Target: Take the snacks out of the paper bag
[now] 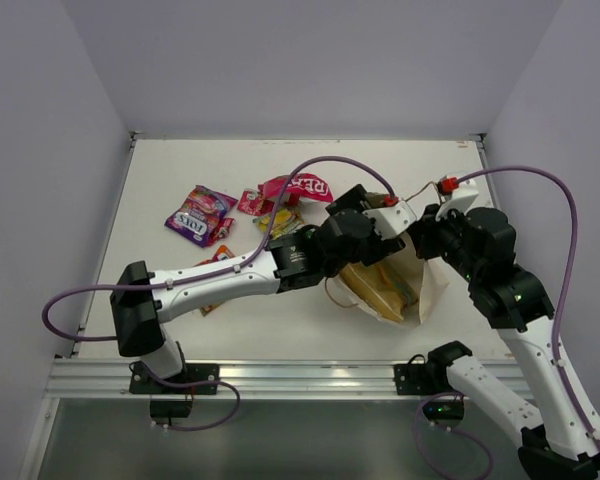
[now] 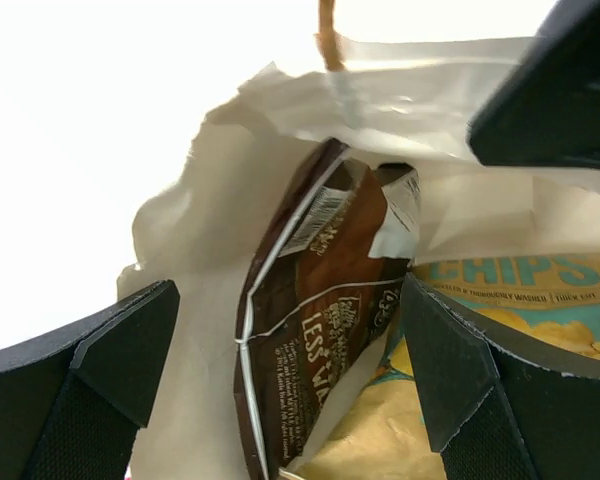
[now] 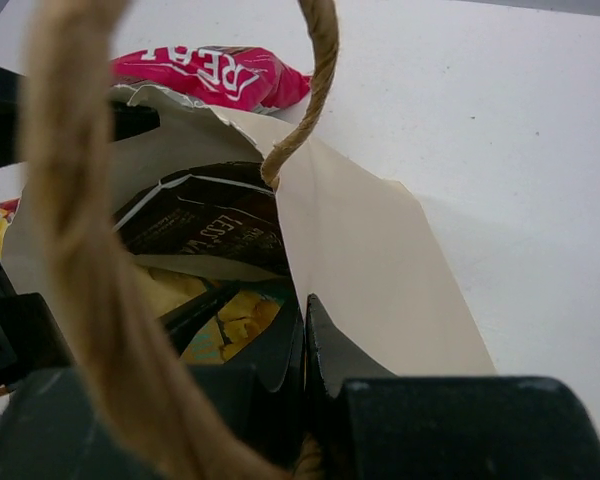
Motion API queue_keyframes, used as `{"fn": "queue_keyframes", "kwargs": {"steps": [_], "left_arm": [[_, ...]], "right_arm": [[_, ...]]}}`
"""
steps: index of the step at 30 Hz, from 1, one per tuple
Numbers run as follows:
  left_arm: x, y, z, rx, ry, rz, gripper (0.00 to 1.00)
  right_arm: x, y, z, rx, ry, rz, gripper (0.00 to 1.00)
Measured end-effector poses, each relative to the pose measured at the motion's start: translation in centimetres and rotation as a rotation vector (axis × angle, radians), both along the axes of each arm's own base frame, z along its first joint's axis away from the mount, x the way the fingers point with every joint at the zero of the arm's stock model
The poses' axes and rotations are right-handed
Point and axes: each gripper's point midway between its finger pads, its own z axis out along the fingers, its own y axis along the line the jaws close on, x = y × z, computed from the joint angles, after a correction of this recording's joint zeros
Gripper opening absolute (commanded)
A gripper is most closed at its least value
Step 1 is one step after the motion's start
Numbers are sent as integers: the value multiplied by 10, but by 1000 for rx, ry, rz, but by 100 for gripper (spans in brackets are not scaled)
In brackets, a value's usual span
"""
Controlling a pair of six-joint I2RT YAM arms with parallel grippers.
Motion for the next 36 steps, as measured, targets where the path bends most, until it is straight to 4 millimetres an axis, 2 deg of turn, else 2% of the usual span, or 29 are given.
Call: {"fn": "queue_keyframes", "kwargs": {"steps": [6, 11, 18, 20, 21, 24, 25, 29, 31, 33, 36], "left_arm": [[11, 2, 1, -17, 4, -22, 95], [13, -1, -4, -28, 38, -64, 85], [10, -17, -39, 3, 121, -124, 68], [10, -21, -49, 16, 142, -130, 51], [10, -22, -53, 24, 152, -132, 32], [10, -21, -54, 32, 159, -134, 5], [10, -20, -52, 28, 158, -133, 0], [8, -15, -40, 21, 156, -139, 0], [4, -11, -27, 7, 149, -145, 0], [1, -4, -4, -20, 133, -150, 0], [-4, 8, 50, -103, 82, -148, 0]], "right_arm": [[0, 0, -3, -5, 5, 1, 0], [1, 0, -4, -5, 4, 1, 0], [1, 0, -3, -3, 1, 1, 0], [1, 0, -3, -3, 0, 1, 0], [1, 0, -3, -3, -1, 0, 0], [1, 0, -2, -3, -1, 0, 0], [1, 0, -2, -3, -1, 0, 0], [2, 0, -3, -3, 0, -1, 0], [2, 0, -3, -5, 1, -6, 0], [3, -1, -3, -7, 1, -11, 0], [4, -4, -3, -13, -1, -29, 0]]}}
